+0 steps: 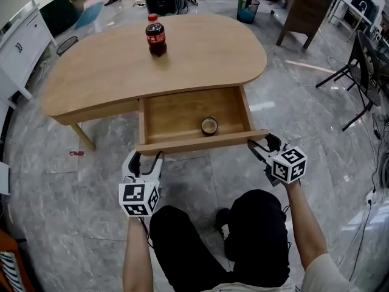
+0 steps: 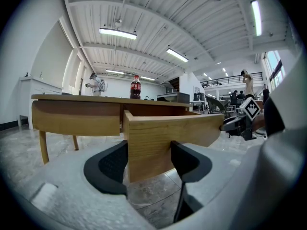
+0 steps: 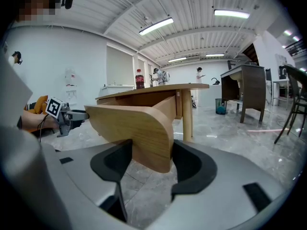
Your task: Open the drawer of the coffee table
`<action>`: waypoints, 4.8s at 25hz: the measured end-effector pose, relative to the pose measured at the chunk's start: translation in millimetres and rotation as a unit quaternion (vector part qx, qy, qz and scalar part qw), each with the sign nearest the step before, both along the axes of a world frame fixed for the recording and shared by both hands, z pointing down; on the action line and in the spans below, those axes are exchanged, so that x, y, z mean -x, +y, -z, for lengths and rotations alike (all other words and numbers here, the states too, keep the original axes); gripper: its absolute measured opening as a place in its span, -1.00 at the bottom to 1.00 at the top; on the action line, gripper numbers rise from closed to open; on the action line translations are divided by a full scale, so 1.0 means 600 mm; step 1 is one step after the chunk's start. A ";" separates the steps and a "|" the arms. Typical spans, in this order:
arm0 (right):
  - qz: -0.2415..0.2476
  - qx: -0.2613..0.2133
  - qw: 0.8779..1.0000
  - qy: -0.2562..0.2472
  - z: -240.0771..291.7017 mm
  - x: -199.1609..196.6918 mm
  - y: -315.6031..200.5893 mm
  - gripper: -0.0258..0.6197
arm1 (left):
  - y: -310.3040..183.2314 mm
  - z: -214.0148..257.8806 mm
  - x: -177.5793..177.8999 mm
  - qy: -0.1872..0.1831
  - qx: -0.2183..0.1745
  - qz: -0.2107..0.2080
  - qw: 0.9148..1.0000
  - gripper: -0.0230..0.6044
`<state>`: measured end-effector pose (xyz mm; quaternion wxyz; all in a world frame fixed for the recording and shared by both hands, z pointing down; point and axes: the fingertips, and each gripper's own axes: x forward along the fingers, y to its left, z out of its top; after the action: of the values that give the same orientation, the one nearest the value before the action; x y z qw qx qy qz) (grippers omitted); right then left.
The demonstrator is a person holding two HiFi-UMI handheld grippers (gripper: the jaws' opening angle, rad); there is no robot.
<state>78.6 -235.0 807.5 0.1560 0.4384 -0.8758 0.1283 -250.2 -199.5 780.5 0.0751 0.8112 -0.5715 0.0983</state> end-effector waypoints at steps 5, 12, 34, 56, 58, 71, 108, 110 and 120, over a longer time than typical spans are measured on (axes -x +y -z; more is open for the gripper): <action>0.000 -0.002 1.000 -0.008 -0.007 -0.001 0.001 -0.10 | 0.000 -0.007 -0.002 0.000 0.000 0.000 1.000 -0.06; 0.005 -0.012 1.000 -0.009 -0.006 -0.003 0.000 -0.10 | 0.001 -0.006 -0.003 -0.002 -0.013 -0.001 1.000 -0.06; -0.040 0.084 0.995 -0.030 0.073 -0.014 0.075 -0.11 | 0.078 0.123 0.006 0.008 0.099 0.035 0.994 -0.06; -0.035 0.139 0.989 -0.019 0.644 0.120 0.278 -0.11 | 0.243 0.682 -0.115 0.038 0.156 -0.006 0.987 -0.06; -0.037 0.143 0.989 -0.020 0.671 0.127 0.306 -0.11 | 0.271 0.705 -0.127 0.040 0.163 -0.013 0.986 -0.06; -0.054 0.150 0.987 -0.008 0.798 0.130 0.433 -0.29 | 0.392 0.810 -0.159 0.046 0.182 0.006 0.982 -0.07; -0.087 0.130 0.987 -0.033 0.871 0.106 0.563 -0.86 | 0.533 0.866 -0.194 0.054 0.171 0.034 0.983 -0.89; -0.086 0.130 0.987 -0.034 0.871 0.105 0.562 -0.86 | 0.533 0.863 -0.195 0.058 0.177 0.036 0.982 -0.90; -0.083 0.134 0.987 -0.033 0.871 0.117 0.560 -0.86 | 0.533 0.872 -0.183 0.038 0.164 0.043 0.985 -0.90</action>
<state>8.3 101.2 285.2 0.1731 0.4808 -0.8157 0.2710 -140.5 120.4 257.4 0.2329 0.7658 -0.5785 0.1570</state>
